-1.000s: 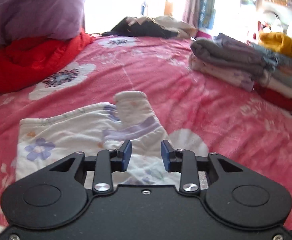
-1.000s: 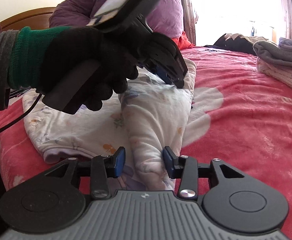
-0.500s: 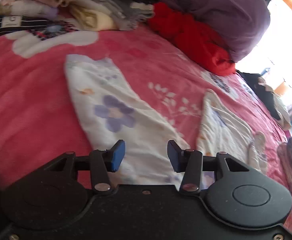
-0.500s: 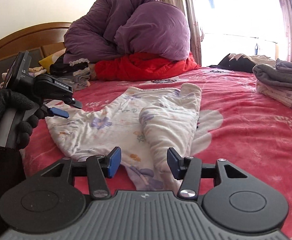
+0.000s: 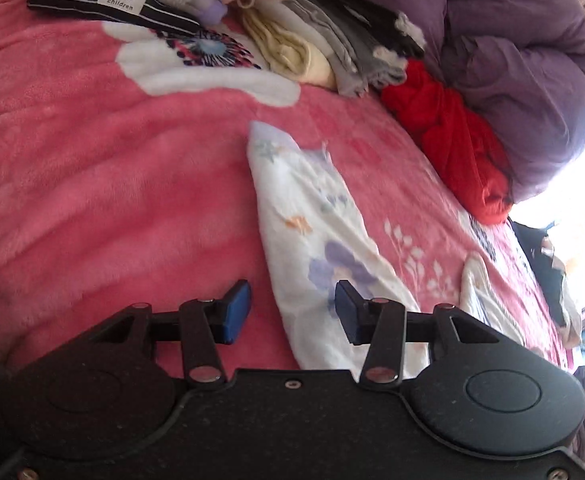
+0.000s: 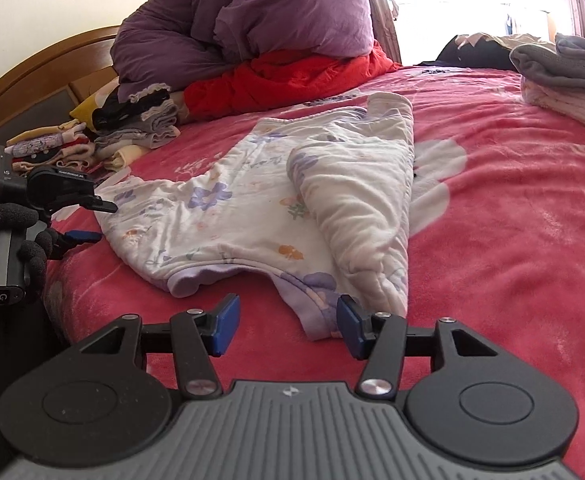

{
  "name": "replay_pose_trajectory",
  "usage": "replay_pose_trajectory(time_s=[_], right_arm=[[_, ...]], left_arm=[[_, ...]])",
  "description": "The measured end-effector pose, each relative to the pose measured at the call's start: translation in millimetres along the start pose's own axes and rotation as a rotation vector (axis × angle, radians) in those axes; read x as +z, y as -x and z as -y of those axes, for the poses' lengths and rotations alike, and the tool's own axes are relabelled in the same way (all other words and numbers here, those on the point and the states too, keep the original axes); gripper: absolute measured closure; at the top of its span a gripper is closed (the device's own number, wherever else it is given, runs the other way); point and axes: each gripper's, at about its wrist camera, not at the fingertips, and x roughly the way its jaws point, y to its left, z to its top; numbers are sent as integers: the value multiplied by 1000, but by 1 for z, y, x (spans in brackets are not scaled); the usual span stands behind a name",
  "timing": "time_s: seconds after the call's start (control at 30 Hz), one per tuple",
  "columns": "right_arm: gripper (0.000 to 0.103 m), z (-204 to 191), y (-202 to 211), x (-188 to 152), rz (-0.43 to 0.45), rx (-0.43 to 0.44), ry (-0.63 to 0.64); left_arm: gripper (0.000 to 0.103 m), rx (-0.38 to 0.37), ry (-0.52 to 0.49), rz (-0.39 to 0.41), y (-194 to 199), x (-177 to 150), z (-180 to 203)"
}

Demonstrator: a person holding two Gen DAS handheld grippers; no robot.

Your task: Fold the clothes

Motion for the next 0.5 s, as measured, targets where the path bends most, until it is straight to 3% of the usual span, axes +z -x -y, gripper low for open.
replay_pose_trajectory(time_s=[0.03,0.1,0.5], right_arm=[[49,3,2,0,5,-4,-15],[49,11,6,0,15,-8,-51],[49,29,14,0,50,24,-151]], left_arm=[[67,-23,17,-2,-3,3,-2],[94,-69,27,-16,-7,6,-3],[99,-331,-359,86,40,-29,88]])
